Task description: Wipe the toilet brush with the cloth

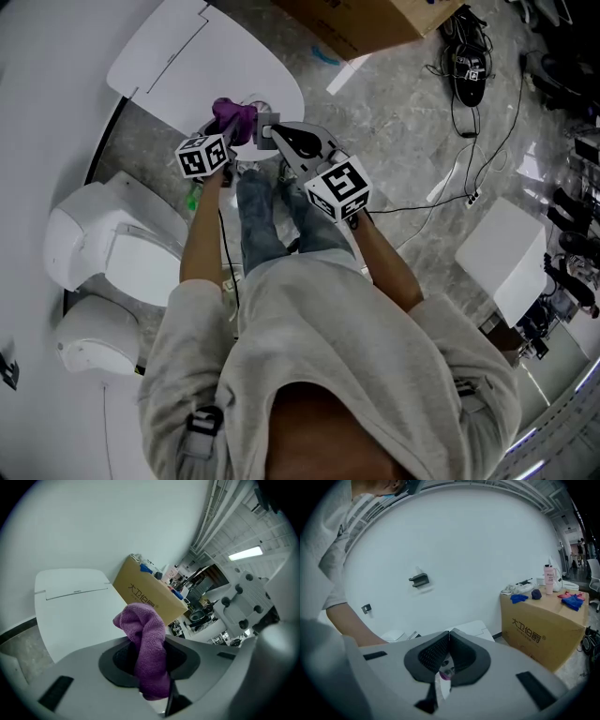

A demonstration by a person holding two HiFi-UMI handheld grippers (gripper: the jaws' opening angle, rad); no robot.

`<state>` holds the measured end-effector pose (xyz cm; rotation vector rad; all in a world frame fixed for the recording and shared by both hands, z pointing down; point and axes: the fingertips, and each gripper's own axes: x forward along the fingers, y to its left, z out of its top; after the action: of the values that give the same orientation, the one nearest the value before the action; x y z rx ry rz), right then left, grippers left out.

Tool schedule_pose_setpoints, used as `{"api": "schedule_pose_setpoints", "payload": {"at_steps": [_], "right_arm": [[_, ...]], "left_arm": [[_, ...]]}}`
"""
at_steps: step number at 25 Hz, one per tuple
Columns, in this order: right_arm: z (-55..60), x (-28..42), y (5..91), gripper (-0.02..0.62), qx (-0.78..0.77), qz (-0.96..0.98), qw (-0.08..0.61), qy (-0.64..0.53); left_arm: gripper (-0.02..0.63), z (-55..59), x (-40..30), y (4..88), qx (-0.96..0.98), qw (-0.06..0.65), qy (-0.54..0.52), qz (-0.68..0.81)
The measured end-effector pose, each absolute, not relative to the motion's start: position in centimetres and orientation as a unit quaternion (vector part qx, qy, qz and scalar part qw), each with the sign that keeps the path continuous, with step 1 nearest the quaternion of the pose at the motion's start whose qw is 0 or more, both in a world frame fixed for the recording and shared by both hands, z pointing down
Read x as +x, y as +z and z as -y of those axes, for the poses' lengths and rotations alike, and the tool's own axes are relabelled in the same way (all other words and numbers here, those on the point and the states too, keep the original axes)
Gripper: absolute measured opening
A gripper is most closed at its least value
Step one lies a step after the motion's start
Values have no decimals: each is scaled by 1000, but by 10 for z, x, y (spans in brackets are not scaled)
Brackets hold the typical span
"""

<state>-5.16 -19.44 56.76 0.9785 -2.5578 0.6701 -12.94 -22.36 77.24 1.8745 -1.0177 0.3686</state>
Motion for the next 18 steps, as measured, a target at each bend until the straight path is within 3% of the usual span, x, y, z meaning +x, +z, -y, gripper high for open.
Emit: {"api": "schedule_pose_setpoints", "payload": {"at_steps": [8, 18], "right_arm": [[194, -51, 570, 31, 337, 897, 170, 229], [197, -44, 572, 31, 339, 894, 184, 229]], "left_arm": [[124, 237, -162, 732, 767, 429, 112, 464], [124, 248, -174, 615, 803, 314, 59, 504]]}}
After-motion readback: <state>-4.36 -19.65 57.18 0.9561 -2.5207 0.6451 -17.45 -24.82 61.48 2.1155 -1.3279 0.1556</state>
